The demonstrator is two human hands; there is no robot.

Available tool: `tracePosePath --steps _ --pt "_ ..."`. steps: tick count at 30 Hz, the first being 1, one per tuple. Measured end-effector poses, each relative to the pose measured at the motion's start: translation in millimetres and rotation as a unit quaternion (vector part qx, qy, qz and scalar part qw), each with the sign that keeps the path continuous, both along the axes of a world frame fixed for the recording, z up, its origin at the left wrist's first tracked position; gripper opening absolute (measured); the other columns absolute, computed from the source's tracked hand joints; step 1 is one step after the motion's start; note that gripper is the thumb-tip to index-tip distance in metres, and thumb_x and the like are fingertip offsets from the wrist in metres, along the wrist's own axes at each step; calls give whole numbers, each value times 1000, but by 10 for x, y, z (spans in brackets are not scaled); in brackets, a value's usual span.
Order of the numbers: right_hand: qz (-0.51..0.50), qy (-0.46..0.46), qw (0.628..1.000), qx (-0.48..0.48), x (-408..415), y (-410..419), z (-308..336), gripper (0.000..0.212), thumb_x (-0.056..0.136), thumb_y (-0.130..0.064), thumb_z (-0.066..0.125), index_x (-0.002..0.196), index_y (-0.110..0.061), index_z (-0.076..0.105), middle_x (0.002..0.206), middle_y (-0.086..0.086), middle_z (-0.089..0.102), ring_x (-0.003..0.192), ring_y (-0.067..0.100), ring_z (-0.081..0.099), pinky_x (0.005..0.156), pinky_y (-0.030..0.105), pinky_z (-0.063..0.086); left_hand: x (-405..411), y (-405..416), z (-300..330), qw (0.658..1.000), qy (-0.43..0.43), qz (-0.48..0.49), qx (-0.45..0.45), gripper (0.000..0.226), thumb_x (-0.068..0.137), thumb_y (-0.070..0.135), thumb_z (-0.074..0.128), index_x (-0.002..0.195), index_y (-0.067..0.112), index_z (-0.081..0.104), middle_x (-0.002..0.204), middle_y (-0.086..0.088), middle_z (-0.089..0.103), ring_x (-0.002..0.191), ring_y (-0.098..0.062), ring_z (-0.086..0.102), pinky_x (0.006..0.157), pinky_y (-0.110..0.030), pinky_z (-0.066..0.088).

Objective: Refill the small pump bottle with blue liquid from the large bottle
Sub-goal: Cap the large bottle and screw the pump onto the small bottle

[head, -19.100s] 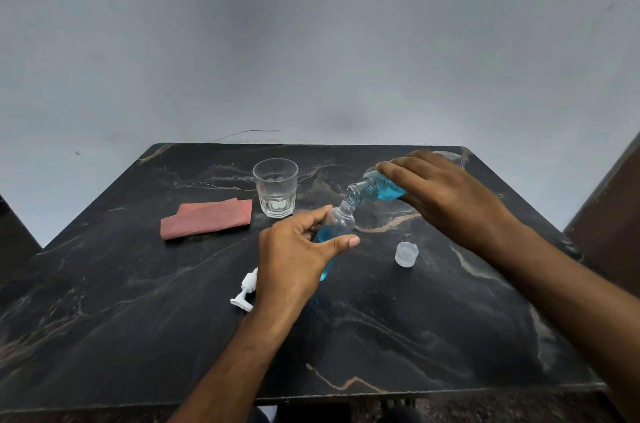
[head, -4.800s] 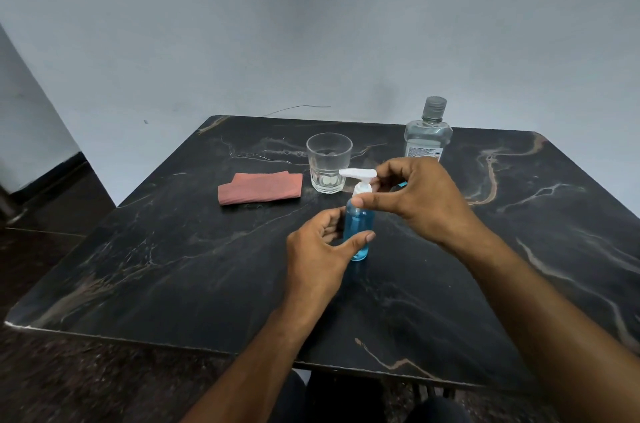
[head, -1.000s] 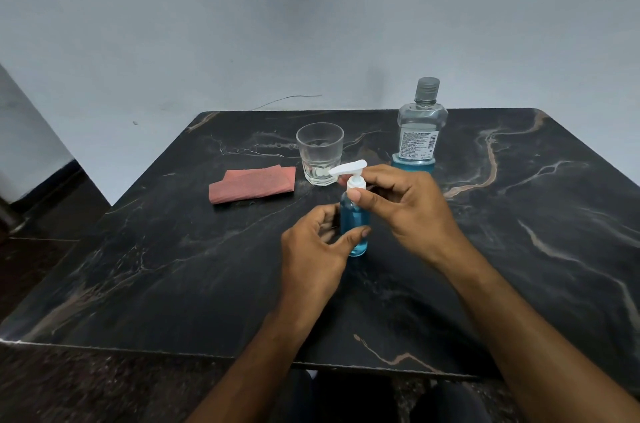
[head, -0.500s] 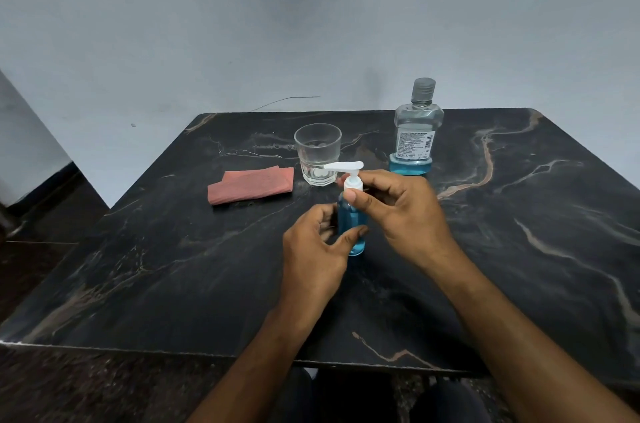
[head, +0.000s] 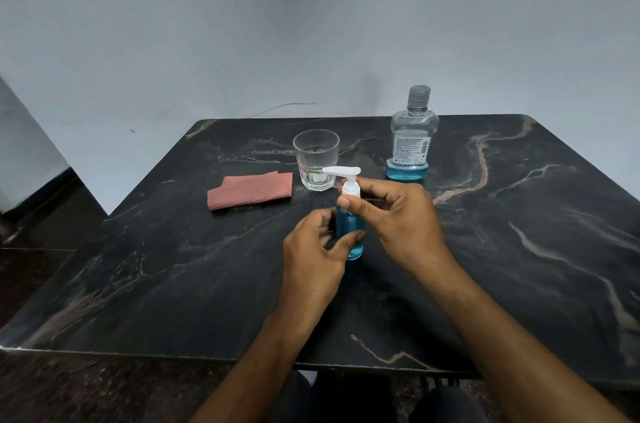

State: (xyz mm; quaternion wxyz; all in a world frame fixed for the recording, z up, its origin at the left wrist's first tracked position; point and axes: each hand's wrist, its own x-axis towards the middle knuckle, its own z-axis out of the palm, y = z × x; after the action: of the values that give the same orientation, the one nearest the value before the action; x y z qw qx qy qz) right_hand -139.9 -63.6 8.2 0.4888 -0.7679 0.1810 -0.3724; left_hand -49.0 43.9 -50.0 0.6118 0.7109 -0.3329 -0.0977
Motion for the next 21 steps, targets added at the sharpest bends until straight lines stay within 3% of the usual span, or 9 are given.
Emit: tracePosePath --steps 3,8,11,13,16,21 --pt "-2 27 999 -34 -38 -7 59 37 78 -25 83 114 -22 75 105 -10 77 94 0 72 86 31 60 -11 -3 10 1000 -15 4 -2 40 79 29 88 114 32 70 110 12 76 98 3 73 87 -22 61" --pt "-34 56 997 -52 -67 32 88 47 73 -31 86 117 -23 73 104 -11 74 93 4 69 83 30 60 -48 23 64 999 -53 13 0 44 77 34 87 114 44 65 103 24 68 95 16 66 73 -3 51" --pt "-31 70 995 -61 -85 35 89 41 71 -33 87 110 -25 75 100 -12 74 92 4 69 81 33 60 -27 18 46 998 -61 14 8 47 78 33 87 120 36 67 111 20 71 98 7 68 79 -11 57" --pt "-26 83 993 -78 -86 42 80 36 71 -32 88 104 -29 76 98 -11 74 91 5 69 79 36 60 -15 13 37 999 -49 13 2 59 77 29 88 132 31 64 120 14 71 102 -2 71 84 -19 60" --pt "-19 85 992 -91 -83 50 62 33 72 -28 88 104 -28 77 98 -10 73 91 7 69 80 37 59 -10 10 44 999 -39 7 -11 69 77 26 88 140 29 60 127 12 69 107 -4 70 87 -23 61" --pt "-8 64 994 -89 -81 53 54 30 73 -23 87 100 -28 78 96 -11 73 88 3 69 77 23 56 -40 34 57 998 -51 2 -23 63 77 31 88 134 34 62 122 15 69 103 1 69 82 -19 59"
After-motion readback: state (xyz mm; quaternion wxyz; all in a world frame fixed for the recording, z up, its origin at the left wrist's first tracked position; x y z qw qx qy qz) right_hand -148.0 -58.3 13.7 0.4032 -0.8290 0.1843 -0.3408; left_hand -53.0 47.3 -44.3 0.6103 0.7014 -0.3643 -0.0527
